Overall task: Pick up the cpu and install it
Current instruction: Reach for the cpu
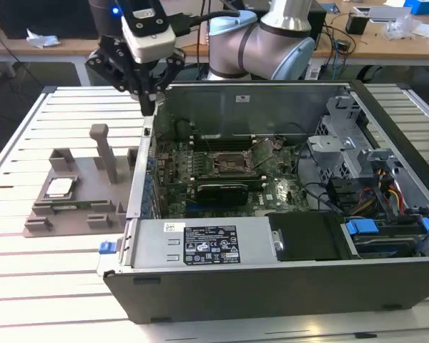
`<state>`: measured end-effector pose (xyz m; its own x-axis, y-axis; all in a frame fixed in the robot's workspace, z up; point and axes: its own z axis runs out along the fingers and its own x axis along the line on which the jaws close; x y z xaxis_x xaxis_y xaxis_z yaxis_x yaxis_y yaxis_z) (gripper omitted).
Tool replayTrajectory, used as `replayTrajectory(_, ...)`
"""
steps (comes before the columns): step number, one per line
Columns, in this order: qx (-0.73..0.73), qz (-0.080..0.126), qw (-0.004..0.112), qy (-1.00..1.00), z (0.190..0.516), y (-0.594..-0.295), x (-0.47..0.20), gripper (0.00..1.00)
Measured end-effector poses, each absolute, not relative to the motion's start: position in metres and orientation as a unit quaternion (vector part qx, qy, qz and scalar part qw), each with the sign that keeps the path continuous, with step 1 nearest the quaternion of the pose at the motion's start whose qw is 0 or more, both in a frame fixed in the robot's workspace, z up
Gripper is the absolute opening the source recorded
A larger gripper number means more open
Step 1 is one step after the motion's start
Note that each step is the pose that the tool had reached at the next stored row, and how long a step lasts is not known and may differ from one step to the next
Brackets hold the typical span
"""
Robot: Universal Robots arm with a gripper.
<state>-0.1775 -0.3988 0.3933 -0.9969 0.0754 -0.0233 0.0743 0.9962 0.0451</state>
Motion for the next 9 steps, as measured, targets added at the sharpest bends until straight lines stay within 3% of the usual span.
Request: replayTrajectory(9,0.037,0.022,0.012,0.999,0.393,-0.399,-0.228,0.11)
